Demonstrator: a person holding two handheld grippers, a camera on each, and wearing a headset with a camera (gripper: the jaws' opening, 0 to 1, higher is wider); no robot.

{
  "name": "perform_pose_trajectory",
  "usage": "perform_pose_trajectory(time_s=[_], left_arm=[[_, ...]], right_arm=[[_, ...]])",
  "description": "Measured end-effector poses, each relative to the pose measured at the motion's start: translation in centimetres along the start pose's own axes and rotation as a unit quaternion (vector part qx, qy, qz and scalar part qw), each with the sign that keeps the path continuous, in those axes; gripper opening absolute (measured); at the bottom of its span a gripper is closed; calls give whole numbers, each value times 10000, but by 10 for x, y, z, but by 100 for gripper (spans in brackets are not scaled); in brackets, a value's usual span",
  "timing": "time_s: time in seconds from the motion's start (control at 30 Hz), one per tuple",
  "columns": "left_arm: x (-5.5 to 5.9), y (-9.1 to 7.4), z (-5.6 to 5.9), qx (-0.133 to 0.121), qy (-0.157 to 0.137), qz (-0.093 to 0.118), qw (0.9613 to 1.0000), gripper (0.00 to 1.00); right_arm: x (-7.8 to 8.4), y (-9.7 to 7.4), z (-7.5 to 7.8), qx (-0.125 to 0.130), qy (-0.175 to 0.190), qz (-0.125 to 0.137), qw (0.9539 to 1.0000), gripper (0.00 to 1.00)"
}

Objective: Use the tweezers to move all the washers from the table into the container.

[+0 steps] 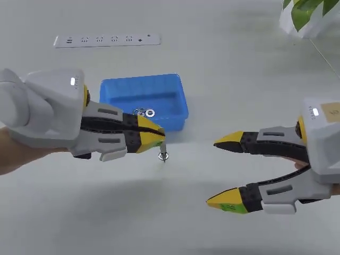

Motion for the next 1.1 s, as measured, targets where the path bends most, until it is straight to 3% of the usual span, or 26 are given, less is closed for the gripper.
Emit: perform_pose_trajectory(time_s=[0.23,0.4,0.63,0.73,0.83,0.9,1.03,1.1], left_arm=[[1,-3,-4,-22,-93,-149,9998,6],[3,-5,-5,10,-129,-320,9994,6],[1,-3,-3,41,-59,-339,9994,6],[0,-1,-3,72,-36,-350,9994,6],[0,-1,-1,151,5,-391,9991,6],[-1,-1,-1,199,21,-427,9989,6],[-2,0,-1,221,44,-467,9987,6],[-2,0,-2,215,62,-485,9986,6]], right_arm=[[-2,11,6,-91,-123,-71,9999,58],[-13,26,14,-154,-246,-17,9996,56],[-19,35,15,-204,-282,50,9994,56],[-14,44,17,-233,-335,-68,9991,54],[-10,67,25,-322,-381,-230,9985,52],[-12,82,29,-340,-504,-256,9978,47],[-17,104,41,-354,-697,-345,9963,29],[-19,109,43,-387,-767,-424,9954,28]])
Point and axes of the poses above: the centre of the closed fingertips' face, and the gripper's own axes: y roughly forward along the fingers, z roughly to its right, x roughly out of its underside, the point moved 10 cm from there along -y, roughly backward along the fingers, and after that the axes turned 4 degrees about x, right-handed, at the moved point
